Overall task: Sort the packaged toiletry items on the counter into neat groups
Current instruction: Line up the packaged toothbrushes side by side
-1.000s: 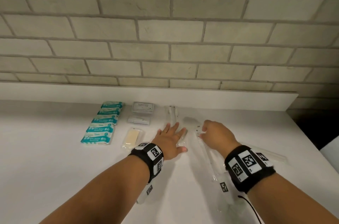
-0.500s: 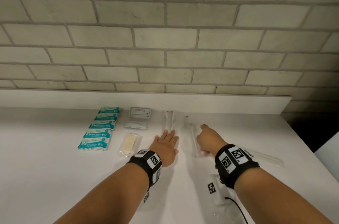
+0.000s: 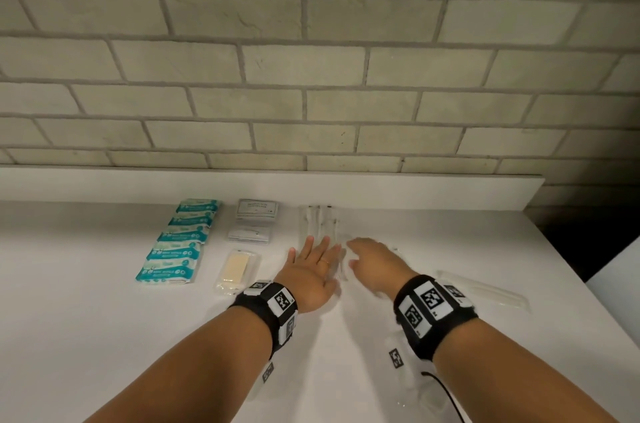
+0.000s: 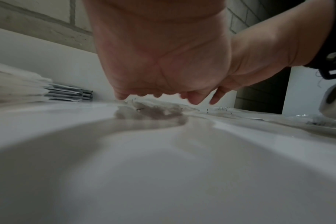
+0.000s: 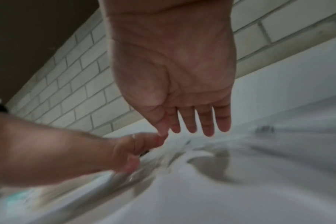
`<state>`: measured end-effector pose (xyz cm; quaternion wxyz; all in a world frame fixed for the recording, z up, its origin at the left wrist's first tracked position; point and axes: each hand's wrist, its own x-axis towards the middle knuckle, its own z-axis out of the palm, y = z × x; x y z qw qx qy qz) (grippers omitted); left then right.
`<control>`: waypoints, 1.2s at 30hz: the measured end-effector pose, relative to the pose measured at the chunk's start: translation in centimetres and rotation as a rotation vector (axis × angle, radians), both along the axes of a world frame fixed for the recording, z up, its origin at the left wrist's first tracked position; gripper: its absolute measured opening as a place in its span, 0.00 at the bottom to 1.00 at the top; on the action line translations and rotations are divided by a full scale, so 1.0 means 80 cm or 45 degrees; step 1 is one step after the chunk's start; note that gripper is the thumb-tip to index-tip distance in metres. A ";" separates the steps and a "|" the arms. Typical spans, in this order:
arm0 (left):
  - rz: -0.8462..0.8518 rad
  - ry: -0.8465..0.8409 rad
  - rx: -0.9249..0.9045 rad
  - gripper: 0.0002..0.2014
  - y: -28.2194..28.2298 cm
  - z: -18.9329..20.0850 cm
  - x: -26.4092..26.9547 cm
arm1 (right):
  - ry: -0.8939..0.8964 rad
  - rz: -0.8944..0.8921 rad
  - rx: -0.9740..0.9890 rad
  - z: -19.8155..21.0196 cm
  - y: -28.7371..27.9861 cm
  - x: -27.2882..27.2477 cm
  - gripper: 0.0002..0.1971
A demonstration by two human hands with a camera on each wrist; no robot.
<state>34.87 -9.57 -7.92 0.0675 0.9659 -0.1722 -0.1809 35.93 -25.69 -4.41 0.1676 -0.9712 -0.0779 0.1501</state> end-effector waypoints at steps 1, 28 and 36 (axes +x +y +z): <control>-0.041 -0.015 0.016 0.32 0.000 -0.002 0.000 | -0.059 -0.084 -0.033 0.005 -0.012 0.003 0.23; -0.103 0.009 0.103 0.29 -0.006 -0.006 -0.001 | 0.101 -0.249 -0.066 0.030 -0.025 0.031 0.21; -0.081 -0.002 0.119 0.30 -0.011 -0.006 -0.001 | 0.223 0.127 -0.104 0.009 0.000 0.028 0.25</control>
